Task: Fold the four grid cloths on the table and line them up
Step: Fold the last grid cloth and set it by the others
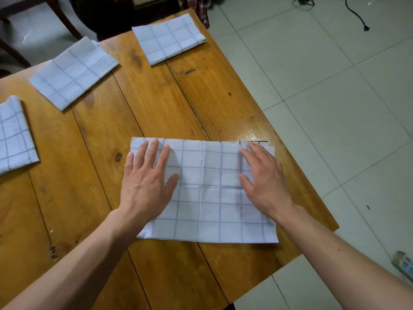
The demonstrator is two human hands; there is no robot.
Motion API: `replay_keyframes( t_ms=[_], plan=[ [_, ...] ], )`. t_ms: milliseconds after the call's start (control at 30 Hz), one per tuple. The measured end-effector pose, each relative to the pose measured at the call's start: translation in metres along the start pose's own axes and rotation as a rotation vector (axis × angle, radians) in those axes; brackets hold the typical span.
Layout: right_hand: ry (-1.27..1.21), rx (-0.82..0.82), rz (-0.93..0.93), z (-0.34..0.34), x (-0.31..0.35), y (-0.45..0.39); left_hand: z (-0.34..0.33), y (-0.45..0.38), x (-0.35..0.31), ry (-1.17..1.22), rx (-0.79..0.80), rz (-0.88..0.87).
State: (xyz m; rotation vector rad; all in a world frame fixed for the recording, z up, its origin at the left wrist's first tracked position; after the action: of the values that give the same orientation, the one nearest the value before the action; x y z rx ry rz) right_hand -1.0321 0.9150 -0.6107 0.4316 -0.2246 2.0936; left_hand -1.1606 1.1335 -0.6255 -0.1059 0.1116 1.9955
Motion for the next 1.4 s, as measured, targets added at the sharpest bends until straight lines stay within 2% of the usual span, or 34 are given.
replay_keyframes(
  t_ms=[267,567,767,1100,1400],
  plan=[
    [-0.02,-0.159,-0.074,0.026,-0.025,-0.03,0.01,-0.012,-0.058,0.127,-0.081,-0.098],
    [0.059,-0.063,-0.08,0.031,-0.048,-0.044,0.018,-0.028,-0.106,0.214,-0.128,-0.181],
    [0.016,-0.06,-0.1,0.032,-0.052,-0.05,0.008,-0.042,-0.144,0.196,-0.039,-0.327],
    [-0.054,-0.107,0.031,0.032,-0.042,-0.058,0.003,-0.047,-0.147,0.177,-0.02,-0.302],
    [-0.019,-0.147,0.025,0.033,-0.043,-0.062,0.011,-0.043,-0.148,0.206,-0.093,-0.315]
  ],
)
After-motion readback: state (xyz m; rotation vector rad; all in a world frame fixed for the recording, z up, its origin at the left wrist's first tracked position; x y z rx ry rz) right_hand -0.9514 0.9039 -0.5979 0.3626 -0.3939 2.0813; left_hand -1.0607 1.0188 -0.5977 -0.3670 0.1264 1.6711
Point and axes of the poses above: each hand's wrist, its own y-axis away from the middle knuckle, its own z-axis out of the back of the hand, x = y × z, the point moved 8 cm from there along -y, towards the middle knuckle, and after that the axes turned 13 degrees about -x, right-handed, at the moved point
